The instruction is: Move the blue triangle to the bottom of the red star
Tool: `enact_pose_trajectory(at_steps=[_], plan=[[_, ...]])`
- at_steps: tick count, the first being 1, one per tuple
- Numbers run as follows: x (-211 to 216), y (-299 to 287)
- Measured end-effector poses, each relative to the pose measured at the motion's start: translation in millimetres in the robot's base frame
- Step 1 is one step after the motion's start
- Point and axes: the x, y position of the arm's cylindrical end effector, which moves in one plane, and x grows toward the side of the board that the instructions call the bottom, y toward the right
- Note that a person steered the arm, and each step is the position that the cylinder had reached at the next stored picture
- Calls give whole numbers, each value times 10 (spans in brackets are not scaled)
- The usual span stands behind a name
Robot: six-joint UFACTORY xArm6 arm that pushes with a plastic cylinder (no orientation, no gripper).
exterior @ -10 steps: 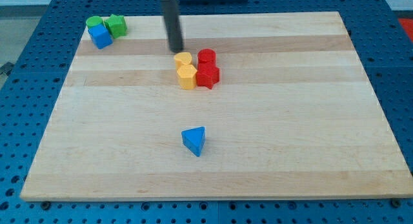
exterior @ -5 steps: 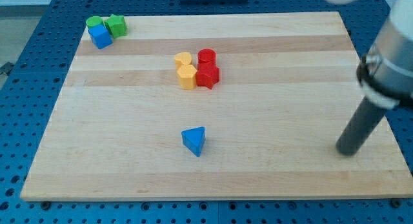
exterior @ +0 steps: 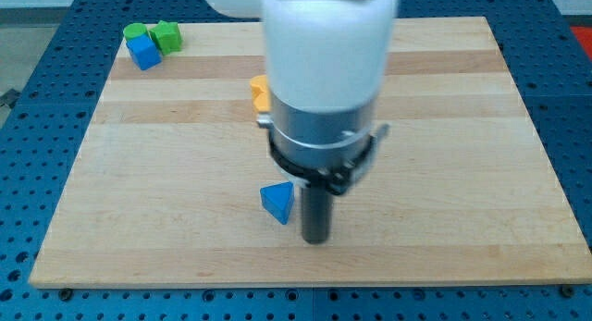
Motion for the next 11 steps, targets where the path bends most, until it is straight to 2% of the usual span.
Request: enact_pose_trajectory(at_steps=[1, 2, 3, 4, 5, 7, 8, 11], plan=[[-398, -217], [-487, -264], [-147, -210], [-9, -472], [-221, -658], [-932, -658], [-1131, -658], [-850, -558]])
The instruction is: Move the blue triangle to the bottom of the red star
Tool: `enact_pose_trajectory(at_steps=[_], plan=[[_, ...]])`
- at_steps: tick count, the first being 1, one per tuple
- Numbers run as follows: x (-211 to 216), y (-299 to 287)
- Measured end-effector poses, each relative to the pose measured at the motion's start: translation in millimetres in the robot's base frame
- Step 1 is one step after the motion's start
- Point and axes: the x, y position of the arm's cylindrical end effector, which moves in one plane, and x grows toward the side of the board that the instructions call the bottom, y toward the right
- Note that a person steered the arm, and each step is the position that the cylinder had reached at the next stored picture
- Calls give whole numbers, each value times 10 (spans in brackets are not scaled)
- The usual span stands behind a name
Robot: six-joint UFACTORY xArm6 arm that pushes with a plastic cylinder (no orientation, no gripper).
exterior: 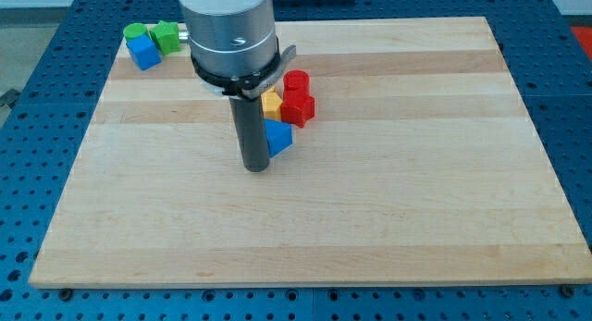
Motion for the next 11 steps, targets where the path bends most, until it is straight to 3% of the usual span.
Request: enact_pose_trajectory(at_steps=[3, 6, 11], plan=[[-218, 33], [-25, 162], [-199, 200]])
